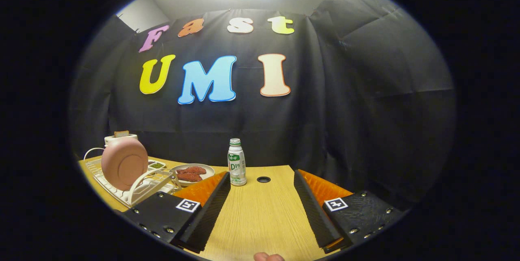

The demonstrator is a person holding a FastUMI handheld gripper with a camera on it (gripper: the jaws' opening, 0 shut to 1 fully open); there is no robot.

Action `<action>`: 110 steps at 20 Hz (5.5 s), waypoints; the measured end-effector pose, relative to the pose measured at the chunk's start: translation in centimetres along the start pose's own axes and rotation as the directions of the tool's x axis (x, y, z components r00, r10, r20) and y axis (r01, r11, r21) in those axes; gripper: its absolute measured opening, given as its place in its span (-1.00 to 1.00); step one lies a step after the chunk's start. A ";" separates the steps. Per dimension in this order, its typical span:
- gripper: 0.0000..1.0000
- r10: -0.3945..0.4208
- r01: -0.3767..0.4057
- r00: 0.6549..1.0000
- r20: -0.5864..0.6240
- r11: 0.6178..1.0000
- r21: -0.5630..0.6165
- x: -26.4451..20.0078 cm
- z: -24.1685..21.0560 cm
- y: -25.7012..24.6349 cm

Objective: Take the plate from the dish rack, then take the spoon from the basket and place it into the plate.

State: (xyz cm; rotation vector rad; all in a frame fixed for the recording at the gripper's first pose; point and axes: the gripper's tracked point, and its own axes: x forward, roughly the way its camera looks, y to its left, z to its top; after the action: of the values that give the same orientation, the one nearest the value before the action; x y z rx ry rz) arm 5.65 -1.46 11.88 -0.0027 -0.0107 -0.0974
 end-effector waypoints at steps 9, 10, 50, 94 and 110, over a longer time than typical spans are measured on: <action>0.91 0.046 -0.046 0.999 -0.021 0.999 0.010 -4.3 9.9 7.4; 0.91 0.051 -0.050 0.998 -0.028 0.999 0.016 -4.4 10.5 8.3; 0.62 -0.131 0.026 0.523 -0.842 0.990 -0.138 3.6 -1.6 30.4; -0.74 -0.260 0.067 0.601 -0.756 0.959 -0.277 -5.6 8.0 21.6; -0.74 0.022 -0.086 0.434 -0.901 0.996 -0.017 -17.0 -3.3 21.3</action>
State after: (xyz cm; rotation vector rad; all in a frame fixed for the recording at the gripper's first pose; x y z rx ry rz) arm -9.13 21.39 8.35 -0.0112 1.1107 -0.0218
